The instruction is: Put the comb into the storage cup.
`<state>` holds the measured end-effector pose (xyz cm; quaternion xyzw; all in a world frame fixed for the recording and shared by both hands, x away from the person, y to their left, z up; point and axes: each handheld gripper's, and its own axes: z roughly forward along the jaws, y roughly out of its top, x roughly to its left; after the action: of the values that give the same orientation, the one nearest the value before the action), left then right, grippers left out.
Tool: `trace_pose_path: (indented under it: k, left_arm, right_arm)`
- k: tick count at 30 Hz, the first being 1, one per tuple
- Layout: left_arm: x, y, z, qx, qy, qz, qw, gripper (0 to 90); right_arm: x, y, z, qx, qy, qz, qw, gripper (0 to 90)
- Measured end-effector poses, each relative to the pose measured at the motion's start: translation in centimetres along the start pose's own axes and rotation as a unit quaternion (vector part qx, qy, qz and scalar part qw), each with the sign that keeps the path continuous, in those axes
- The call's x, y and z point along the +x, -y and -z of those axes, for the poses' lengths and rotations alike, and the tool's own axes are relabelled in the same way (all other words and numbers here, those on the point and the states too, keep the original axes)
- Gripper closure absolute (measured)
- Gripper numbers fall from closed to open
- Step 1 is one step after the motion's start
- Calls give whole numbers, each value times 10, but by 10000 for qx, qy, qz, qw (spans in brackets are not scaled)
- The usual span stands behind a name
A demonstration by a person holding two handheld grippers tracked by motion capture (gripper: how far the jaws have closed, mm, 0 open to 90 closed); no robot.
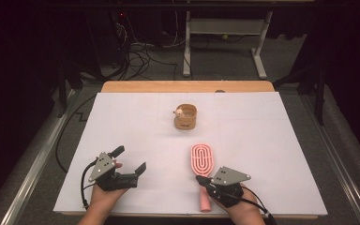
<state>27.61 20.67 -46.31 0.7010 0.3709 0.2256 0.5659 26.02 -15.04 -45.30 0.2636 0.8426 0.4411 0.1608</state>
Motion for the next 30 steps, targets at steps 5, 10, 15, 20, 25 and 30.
trace_pose_path:
  k: [5,10,15,20,25,30]
  left_arm:
    - [1,0,1,-24,-14,19,10000,0]
    - [0,0,1,-34,-7,12,10000,0]
    - [0,0,1,-41,-12,22,10000,0]
    - [1,0,2,-52,-9,27,10000,0]
    - [1,0,2,-72,-4,38,10000,0]
    - [1,0,2,-70,3,31,10000,0]
  right_arm:
    - [-1,0,-9,280,-68,106,9995,900]
    - [1,-1,-11,473,-32,270,9985,900]
    - [0,-1,-11,658,-16,304,9974,900]
    - [-2,-1,-9,722,-7,345,9968,900]
    - [-5,0,-5,769,16,333,9965,900]
    - [-9,1,-1,785,20,340,9963,900]
